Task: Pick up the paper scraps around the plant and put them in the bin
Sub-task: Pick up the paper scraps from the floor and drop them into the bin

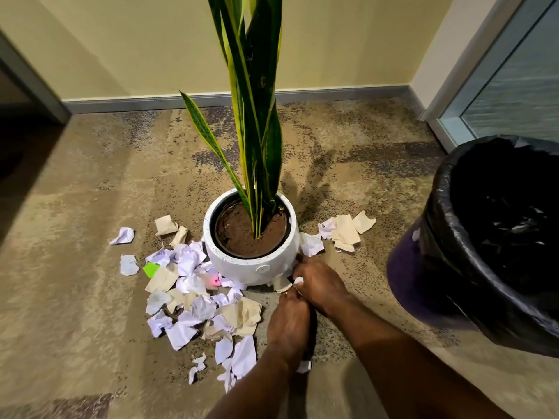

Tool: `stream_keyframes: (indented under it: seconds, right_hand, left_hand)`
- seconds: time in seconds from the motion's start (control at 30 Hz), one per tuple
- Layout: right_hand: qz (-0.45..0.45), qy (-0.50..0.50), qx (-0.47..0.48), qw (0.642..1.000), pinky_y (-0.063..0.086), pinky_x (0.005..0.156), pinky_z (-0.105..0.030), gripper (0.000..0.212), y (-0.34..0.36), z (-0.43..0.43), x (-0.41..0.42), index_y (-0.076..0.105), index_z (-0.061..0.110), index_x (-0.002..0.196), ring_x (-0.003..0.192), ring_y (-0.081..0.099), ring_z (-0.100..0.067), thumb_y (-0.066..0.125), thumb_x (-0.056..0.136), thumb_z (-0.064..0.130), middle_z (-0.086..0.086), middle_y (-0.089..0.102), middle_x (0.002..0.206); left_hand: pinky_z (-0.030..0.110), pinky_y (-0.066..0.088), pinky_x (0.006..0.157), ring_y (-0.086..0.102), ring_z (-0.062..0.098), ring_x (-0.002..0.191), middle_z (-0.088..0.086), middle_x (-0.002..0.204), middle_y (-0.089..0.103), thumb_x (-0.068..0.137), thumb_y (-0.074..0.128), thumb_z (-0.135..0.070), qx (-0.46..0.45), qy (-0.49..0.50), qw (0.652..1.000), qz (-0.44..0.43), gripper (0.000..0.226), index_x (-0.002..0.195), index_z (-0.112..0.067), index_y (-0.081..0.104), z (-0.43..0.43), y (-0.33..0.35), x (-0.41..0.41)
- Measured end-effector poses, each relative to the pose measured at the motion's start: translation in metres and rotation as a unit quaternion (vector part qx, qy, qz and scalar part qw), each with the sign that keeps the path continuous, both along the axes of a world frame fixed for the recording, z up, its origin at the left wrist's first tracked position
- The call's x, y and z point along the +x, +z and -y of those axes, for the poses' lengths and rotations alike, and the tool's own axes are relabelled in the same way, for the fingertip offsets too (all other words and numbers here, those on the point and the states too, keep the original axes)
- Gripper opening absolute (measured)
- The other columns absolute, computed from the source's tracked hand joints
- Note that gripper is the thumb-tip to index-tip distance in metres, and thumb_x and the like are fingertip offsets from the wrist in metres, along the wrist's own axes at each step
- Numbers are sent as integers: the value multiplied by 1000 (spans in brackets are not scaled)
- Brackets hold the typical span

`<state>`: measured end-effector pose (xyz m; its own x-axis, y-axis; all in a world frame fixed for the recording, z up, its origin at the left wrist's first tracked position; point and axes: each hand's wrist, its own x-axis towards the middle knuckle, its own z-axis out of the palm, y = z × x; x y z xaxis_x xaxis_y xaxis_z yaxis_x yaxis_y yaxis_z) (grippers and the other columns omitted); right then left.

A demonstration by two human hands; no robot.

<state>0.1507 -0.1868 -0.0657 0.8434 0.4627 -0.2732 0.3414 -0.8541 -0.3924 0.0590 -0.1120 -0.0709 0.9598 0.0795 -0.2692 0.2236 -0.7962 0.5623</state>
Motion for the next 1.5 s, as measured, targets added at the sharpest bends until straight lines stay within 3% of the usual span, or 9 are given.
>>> stream_keyframes:
  seconds: [0.23, 0.47, 0.63, 0.77, 0.9, 1.03, 1.2, 1.33, 1.5]
  right_hand:
    - [59, -25, 18, 998, 42, 64, -29, 7, 5, 6, 7, 66, 15, 87, 85, 62, -28, 59, 88, 14, -9, 65, 89]
    - [37, -102, 50, 993, 44, 59, -26, 18, 8, 34, 12, 56, 32, 85, 74, 58, -14, 68, 81, 19, 6, 59, 88]
    - [85, -141, 66, 984, 43, 79, -20, 49, 2, 43, 18, 55, 17, 130, 95, 62, -20, 69, 83, 14, -4, 66, 111]
    - [95, -150, 29, 984, 48, 83, -26, 41, 2, 37, 25, 58, 8, 129, 99, 61, -25, 60, 89, 14, -13, 63, 114]
    - [84, -156, 4, 984, 40, 69, -25, 19, -3, 24, 27, 63, 7, 109, 80, 55, -22, 57, 91, 12, -13, 59, 105]
    - [65, -157, 0, 985, 39, 66, -27, 21, -10, 12, 27, 56, 7, 112, 70, 45, -18, 56, 91, 8, -12, 50, 112]
    - [46, -154, 49, 986, 45, 70, -31, 29, -18, 8, 27, 53, 19, 115, 82, 55, -26, 43, 90, 12, -12, 53, 105]
    - [-3, -121, 53, 991, 51, 87, -37, 29, -26, 6, 25, 55, 29, 120, 102, 57, -26, 49, 96, 14, -9, 45, 123]
    - [12, -132, 37, 991, 47, 73, -23, 31, -29, 2, 23, 55, 22, 119, 77, 50, -9, 59, 91, 10, -8, 43, 120]
  left_hand:
    - [29, 48, 85, 58, 22, 99, 8, 114, 61, 90, 53, -4, 14, 42, 998, 39, 35, 124, -13, 57, -13, 3, -3]
    - [29, 47, 98, 53, 25, 114, 13, 126, 56, 92, 45, 4, 64, 47, 997, 11, 53, 143, -7, 37, -12, 0, 8]
    - [34, 51, 90, 52, 30, 112, 20, 127, 52, 95, 48, 0, 160, 5, 984, -73, 39, 133, 1, 46, -2, 1, 19]
    - [34, 54, 85, 51, 29, 109, 23, 125, 48, 95, 50, 0, 192, -13, 976, -102, 37, 131, 6, 48, 3, 1, 18]
    - [35, 55, 83, 50, 33, 110, 28, 132, 40, 96, 50, -3, 213, -49, 971, -100, 36, 131, 9, 48, 6, 0, 9]
    - [38, 55, 85, 47, 34, 114, 25, 132, 42, 94, 55, -3, 206, -70, 973, -74, 39, 130, 7, 48, -1, 1, 8]
    - [39, 54, 87, 47, 33, 115, 23, 131, 43, 93, 49, -3, 178, -75, 980, -40, 34, 127, 4, 50, -8, 3, 2]
    - [33, 53, 89, 50, 26, 110, 16, 122, 52, 93, 54, -7, 152, -54, 987, -17, 32, 124, -3, 58, -12, -2, -5]
    - [30, 52, 90, 54, 24, 106, 13, 121, 54, 90, 60, -9, 106, -25, 994, -8, 28, 119, -9, 64, -17, 3, -5]
